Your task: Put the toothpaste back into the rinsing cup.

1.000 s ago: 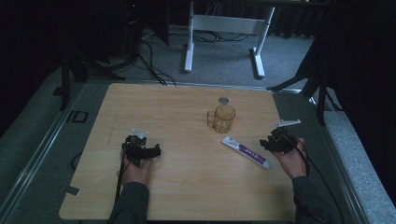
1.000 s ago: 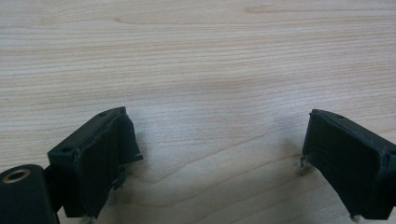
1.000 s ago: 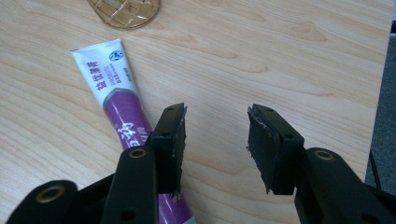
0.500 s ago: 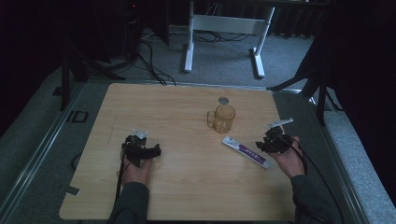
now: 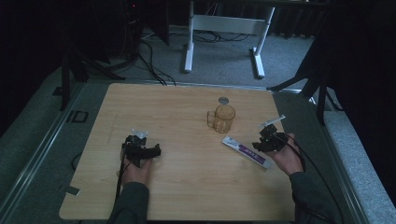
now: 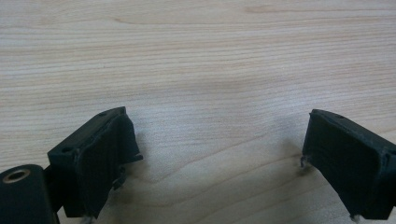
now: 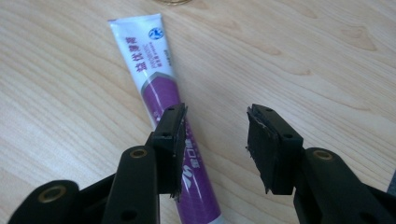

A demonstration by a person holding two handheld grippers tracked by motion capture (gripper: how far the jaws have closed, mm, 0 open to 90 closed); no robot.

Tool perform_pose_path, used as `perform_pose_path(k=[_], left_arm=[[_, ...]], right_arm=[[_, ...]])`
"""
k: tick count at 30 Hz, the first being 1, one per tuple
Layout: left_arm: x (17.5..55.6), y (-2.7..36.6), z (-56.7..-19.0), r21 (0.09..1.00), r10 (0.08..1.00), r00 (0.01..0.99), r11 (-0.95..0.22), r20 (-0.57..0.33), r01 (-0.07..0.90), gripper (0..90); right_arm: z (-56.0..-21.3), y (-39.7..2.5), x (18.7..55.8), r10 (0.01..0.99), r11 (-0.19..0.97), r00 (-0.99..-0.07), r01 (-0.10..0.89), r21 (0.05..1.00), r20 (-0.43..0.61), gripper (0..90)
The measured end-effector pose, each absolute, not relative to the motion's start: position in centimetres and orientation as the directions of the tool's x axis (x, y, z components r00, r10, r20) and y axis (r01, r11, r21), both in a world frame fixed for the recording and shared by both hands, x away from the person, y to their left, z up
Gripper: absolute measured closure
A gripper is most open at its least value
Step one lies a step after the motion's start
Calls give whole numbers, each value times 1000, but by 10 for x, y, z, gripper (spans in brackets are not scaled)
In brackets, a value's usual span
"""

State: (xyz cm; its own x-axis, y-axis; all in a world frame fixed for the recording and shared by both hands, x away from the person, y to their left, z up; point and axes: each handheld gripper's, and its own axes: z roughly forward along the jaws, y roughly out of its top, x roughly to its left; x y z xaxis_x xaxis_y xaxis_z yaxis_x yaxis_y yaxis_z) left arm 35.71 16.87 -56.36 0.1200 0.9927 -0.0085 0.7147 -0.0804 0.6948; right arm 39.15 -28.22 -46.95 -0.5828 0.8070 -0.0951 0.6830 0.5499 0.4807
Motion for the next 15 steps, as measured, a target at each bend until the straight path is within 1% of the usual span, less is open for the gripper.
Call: perform_pose_path(k=[5,15], left_arm=[[357,169,-564,695,993,119,-80,-9,714,74],[357,169,-564,695,993,119,-80,-9,714,74]], right_arm=[[-470,-276,392,777,593,-621,664,456,-106,569],[-470,-269,394,745,637,-657,649,416,-115,585]])
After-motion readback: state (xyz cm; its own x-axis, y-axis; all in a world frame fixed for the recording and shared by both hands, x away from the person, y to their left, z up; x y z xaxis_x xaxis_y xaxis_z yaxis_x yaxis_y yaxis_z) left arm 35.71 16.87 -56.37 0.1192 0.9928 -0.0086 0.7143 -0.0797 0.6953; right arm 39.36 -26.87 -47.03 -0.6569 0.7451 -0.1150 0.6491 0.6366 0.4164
